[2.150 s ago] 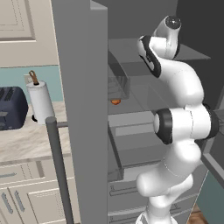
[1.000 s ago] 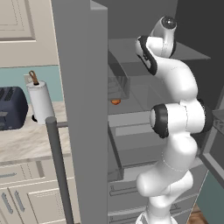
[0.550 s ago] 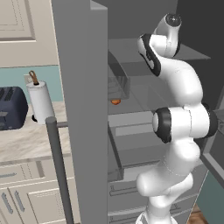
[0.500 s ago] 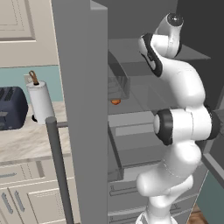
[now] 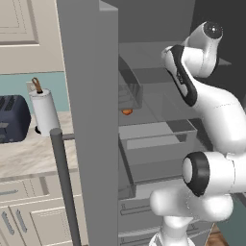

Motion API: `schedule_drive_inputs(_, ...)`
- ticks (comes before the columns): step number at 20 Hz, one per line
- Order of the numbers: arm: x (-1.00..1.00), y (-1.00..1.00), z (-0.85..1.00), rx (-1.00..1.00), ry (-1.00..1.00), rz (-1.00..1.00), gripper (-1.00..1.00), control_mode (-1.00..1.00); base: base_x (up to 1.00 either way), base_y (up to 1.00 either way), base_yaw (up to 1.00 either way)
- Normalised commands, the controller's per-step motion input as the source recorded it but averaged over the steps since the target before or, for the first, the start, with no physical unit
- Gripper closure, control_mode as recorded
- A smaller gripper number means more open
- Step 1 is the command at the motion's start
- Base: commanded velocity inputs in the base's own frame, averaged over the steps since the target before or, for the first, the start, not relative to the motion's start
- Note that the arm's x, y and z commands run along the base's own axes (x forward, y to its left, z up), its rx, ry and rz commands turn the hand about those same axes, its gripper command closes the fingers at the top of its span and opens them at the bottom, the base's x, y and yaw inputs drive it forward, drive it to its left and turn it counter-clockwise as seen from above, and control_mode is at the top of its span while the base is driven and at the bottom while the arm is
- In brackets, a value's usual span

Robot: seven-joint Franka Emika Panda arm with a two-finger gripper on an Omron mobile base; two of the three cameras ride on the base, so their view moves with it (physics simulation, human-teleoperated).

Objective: Retrieve the orange and peach from the fridge and place them into the bowl on the dining table.

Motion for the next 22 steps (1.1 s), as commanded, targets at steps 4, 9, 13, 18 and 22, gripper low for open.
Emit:
schedule_drive_inputs(4, -1.0, 0.11, -0.03, 0.0, 0.0, 0.07, 1.0, -1.0, 0.0, 0.0, 0.0)
schedule_drive_inputs(9, -1.0, 0.0, 0.07, 0.0, -0.09, 0.06, 1.0, -1.0, 0.0, 0.0, 0.0)
schedule_drive_inputs(13, -1.0, 0.0, 0.06, 0.0, -0.06, 0.05, 1.0, -1.0, 0.0, 0.0, 0.0)
schedule_drive_inputs(18, -0.2, 0.0, 0.0, 0.0, 0.0, 0.01, 1.0, 1.0, -0.76, 0.0, 0.07)
schedule_drive_inputs(22, 0.0, 0.0, 0.0, 0.0, 0.0, 0.0, 1.0, 1.0, -0.84, 0.05, 0.1)
